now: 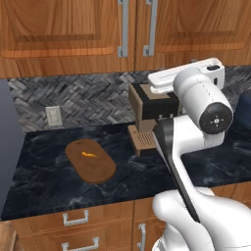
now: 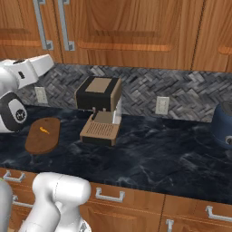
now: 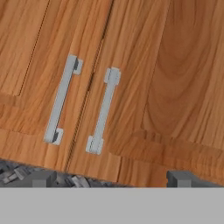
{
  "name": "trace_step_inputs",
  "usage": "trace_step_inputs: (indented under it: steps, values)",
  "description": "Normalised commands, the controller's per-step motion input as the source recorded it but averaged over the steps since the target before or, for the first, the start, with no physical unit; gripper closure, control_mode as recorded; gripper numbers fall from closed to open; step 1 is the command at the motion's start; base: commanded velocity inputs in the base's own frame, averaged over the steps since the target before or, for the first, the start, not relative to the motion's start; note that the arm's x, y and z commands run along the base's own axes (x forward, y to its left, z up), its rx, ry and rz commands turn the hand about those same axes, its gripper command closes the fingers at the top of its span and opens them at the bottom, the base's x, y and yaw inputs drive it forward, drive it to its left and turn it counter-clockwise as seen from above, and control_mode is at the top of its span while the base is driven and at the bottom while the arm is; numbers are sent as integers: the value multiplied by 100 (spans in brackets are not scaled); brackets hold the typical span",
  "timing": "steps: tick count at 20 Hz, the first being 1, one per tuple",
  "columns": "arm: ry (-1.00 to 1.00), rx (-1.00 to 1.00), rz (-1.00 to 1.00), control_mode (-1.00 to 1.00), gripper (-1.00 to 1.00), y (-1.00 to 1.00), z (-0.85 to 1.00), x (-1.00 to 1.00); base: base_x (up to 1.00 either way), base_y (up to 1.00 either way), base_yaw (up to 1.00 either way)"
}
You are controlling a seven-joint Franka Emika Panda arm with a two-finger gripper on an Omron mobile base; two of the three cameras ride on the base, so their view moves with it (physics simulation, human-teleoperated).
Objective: Open the cabinet, retrieve the rolling pin, and place it next to the meat on the cutting board to prepare for tenderizing.
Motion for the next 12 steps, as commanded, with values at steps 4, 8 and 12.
trace_step_inputs:
  steps: [4, 8, 12]
  values:
    - [3, 0, 0, -100, -100, 9, 0, 50, 0, 0, 0]
    - [15, 0, 0, -100, -100, 25, 0, 46, 0, 0, 0]
    - [12, 4, 0, -100, -100, 22, 0, 8, 0, 0, 0]
